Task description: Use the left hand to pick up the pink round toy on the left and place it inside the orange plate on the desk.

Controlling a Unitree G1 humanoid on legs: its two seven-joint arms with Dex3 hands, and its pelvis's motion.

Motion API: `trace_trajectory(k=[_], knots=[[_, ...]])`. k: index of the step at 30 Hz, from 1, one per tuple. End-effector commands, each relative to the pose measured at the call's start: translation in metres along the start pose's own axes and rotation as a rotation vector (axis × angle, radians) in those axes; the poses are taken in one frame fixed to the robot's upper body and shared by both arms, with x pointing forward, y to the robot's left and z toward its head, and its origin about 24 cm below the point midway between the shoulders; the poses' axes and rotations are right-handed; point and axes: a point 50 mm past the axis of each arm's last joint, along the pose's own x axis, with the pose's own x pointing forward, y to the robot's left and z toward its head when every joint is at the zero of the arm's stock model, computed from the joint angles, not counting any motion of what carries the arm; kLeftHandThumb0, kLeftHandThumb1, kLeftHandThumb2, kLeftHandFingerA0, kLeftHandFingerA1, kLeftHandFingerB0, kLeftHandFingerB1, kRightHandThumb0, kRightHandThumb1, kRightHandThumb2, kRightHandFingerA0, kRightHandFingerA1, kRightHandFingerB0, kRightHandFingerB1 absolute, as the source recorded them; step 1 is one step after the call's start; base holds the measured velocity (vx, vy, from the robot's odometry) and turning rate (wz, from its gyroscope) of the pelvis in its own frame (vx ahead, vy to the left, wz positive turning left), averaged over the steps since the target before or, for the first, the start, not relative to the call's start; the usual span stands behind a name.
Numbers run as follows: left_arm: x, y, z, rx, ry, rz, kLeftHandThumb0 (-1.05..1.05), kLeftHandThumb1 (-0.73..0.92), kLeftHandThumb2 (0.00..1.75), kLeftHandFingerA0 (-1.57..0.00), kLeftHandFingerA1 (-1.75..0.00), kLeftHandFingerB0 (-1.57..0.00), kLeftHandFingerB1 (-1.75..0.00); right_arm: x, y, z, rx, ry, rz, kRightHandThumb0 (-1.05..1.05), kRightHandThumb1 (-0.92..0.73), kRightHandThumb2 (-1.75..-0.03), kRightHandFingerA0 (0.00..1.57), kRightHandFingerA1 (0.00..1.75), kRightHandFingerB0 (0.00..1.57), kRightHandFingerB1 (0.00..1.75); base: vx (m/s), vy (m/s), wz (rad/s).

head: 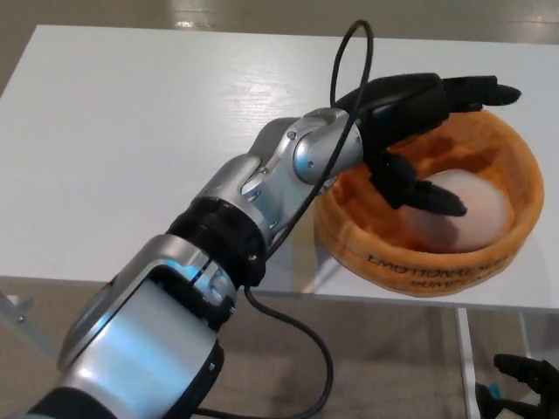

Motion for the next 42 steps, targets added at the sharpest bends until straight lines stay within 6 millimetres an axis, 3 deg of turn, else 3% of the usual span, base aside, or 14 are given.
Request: trace_trajectory(k=[1, 14, 16, 17, 18, 19, 23, 25, 28, 29, 36, 38, 39, 42], knots=[[-0.002, -0.001, -0.010, 0.107, 0.091, -0.073, -0.85, 0.48, 0.88, 0.00, -0.02, -0.02, -0.02, -0.003, 0.001, -0.005, 0.002, 0.014, 0.007, -0.33, -0.36, -0.88, 0.41, 1.04, 0.40, 0.94, 0.00, 0.000, 0.00], [-0.013, 0.035, 0.005, 0.080, -0.034, -0.008, -0.68, 0.37, 0.81, 0.00, -0.13, -0.08, -0.28, -0.003, 0.003, -0.005, 0.005, 0.013, 0.009, -0.34, -0.31, -0.91, 0.36, 1.07, 0.44, 1.02, 0.00, 0.000, 0.00], [-0.024, 0.049, 0.013, 0.066, -0.101, 0.016, -0.71, 0.48, 0.56, -0.04, -0.24, -0.15, -0.27, -0.003, 0.002, -0.005, 0.006, 0.013, 0.007, -0.35, -0.31, -0.90, 0.35, 1.06, 0.44, 1.03, 0.00, 0.000, 0.00], [-0.030, 0.057, 0.016, 0.022, -0.132, 0.020, -0.36, 0.14, 0.82, 0.00, -0.49, 0.00, -0.46, -0.003, 0.002, -0.005, 0.002, 0.010, 0.006, -0.33, -0.30, -0.92, 0.37, 1.11, 0.46, 1.02, 0.00, 0.000, 0.00], [-0.030, 0.057, 0.016, 0.022, -0.132, 0.020, -0.36, 0.14, 0.82, 0.00, -0.49, 0.00, -0.46, -0.003, 0.002, -0.005, 0.002, 0.010, 0.006, -0.33, -0.30, -0.92, 0.37, 1.11, 0.46, 1.02, 0.00, 0.000, 0.00], [-0.046, 0.073, 0.021, -0.068, -0.199, 0.019, -0.66, 0.39, 0.67, -0.21, -0.38, -0.26, -0.37, -0.002, 0.001, -0.004, -0.006, 0.009, 0.006, -0.32, -0.32, -0.91, 0.36, 1.08, 0.45, 0.99, 0.00, 0.000, 0.00], [-0.079, 0.096, 0.028, -0.125, -0.280, 0.010, -0.65, 0.47, 0.55, -0.30, -0.33, -0.37, -0.33, -0.001, 0.000, -0.003, 0.003, 0.010, 0.000, -0.27, -0.31, -0.88, 0.42, 1.06, 0.49, 0.97, 0.00, 0.000, 0.00], [-0.123, 0.105, 0.027, -0.192, -0.364, 0.029, -0.50, 0.46, 0.54, -0.38, -0.38, -0.42, -0.36, 0.000, -0.003, -0.002, -0.009, 0.003, -0.001, -0.30, -0.30, -0.90, 0.38, 1.05, 0.47, 0.98, 0.00, 0.000, 0.00], [-0.162, 0.098, 0.024, -0.240, -0.405, 0.050, -0.57, 0.50, 0.55, -0.35, -0.38, -0.40, -0.36, 0.000, -0.005, -0.002, -0.024, 0.002, -0.003, -0.28, -0.30, -0.90, 0.37, 1.06, 0.47, 1.01, 0.00, 0.000, 0.00], [-0.177, 0.092, 0.020, -0.273, -0.398, 0.055, -0.59, 0.43, 0.82, -0.29, -0.49, -0.37, -0.50, 0.001, -0.006, -0.001, -0.026, -0.001, -0.005, -0.26, -0.28, -0.90, 0.38, 1.07, 0.49, 1.02, 0.00, 0.000, 0.00], [-0.242, 0.041, 0.003, -0.596, -0.410, 0.003, -0.62, 0.45, 0.86, -0.43, -0.57, -0.24, -0.45, 0.002, -0.008, 0.001, -0.060, -0.012, -0.008, -0.30, -0.28, -0.91, 0.39, 1.07, 0.49, 1.00, 0.00, 0.000, 0.00], [-0.248, 0.035, 0.003, -0.621, -0.411, -0.006, -0.62, 0.45, 0.86, -0.43, -0.57, -0.24, -0.45, 0.002, -0.008, 0.001, -0.062, -0.011, -0.007, -0.30, -0.28, -0.91, 0.39, 1.07, 0.49, 1.00, 0.00, 0.000, 0.00], [-0.252, 0.027, 0.002, -0.665, -0.423, -0.032, -0.64, 0.62, 0.59, -0.50, -0.48, -0.32, -0.34, 0.002, -0.008, 0.001, -0.060, -0.010, -0.007, -0.30, -0.29, -0.89, 0.39, 1.06, 0.50, 1.00, 0.00, 0.000, 0.00], [-0.260, 0.010, -0.001, -0.745, -0.448, -0.080, -0.66, 0.68, 0.62, -0.55, -0.50, -0.33, -0.35, 0.003, -0.008, 0.002, -0.049, -0.009, -0.007, -0.24, -0.26, -0.91, 0.39, 1.14, 0.49, 1.07, 0.00, 0.000, 0.00]])
